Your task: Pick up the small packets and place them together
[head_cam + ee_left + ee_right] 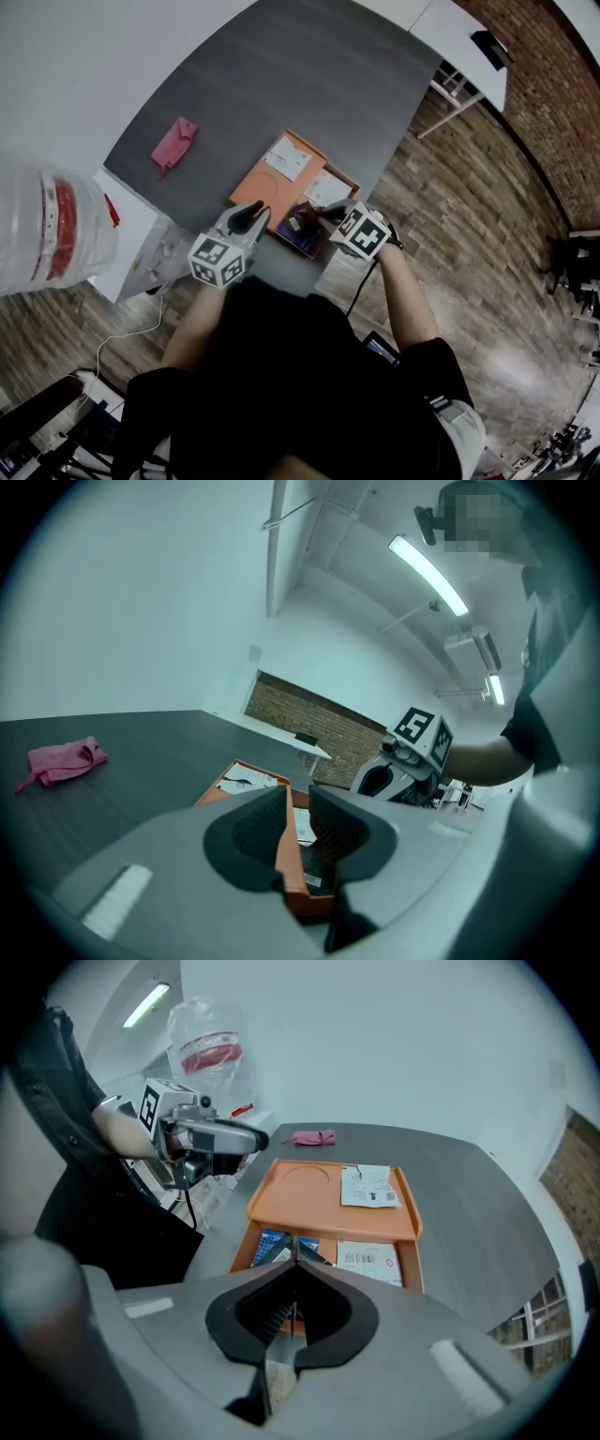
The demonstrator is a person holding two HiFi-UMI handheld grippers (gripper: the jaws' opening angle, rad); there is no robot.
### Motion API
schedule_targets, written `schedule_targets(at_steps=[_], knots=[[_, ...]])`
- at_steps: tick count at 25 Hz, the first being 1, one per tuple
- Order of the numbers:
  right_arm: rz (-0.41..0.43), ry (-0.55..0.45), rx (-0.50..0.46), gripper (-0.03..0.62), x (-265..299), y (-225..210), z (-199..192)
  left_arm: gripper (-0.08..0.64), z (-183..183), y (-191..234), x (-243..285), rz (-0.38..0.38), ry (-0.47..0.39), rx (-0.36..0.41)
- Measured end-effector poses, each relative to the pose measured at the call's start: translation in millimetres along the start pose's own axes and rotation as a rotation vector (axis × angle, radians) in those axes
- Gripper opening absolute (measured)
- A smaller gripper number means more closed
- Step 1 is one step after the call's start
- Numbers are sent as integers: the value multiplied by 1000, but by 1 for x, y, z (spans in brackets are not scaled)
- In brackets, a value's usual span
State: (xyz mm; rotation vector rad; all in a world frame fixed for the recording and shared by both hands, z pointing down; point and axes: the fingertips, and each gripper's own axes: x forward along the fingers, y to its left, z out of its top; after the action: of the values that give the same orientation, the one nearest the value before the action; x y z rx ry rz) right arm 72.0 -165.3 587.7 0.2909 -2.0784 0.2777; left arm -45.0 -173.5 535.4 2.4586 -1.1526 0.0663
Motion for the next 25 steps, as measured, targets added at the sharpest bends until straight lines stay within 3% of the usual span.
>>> schedule_targets(at_steps=[10, 19, 25], knots=[[90, -210, 57, 3, -29, -4, 55, 74, 7, 4, -16, 60, -32, -1], [188, -201, -23, 3, -3, -6, 108, 74, 4, 28, -55, 189, -68, -31], [263, -177, -16, 3, 10, 2, 128, 74, 0, 39, -70, 234, -84, -54]])
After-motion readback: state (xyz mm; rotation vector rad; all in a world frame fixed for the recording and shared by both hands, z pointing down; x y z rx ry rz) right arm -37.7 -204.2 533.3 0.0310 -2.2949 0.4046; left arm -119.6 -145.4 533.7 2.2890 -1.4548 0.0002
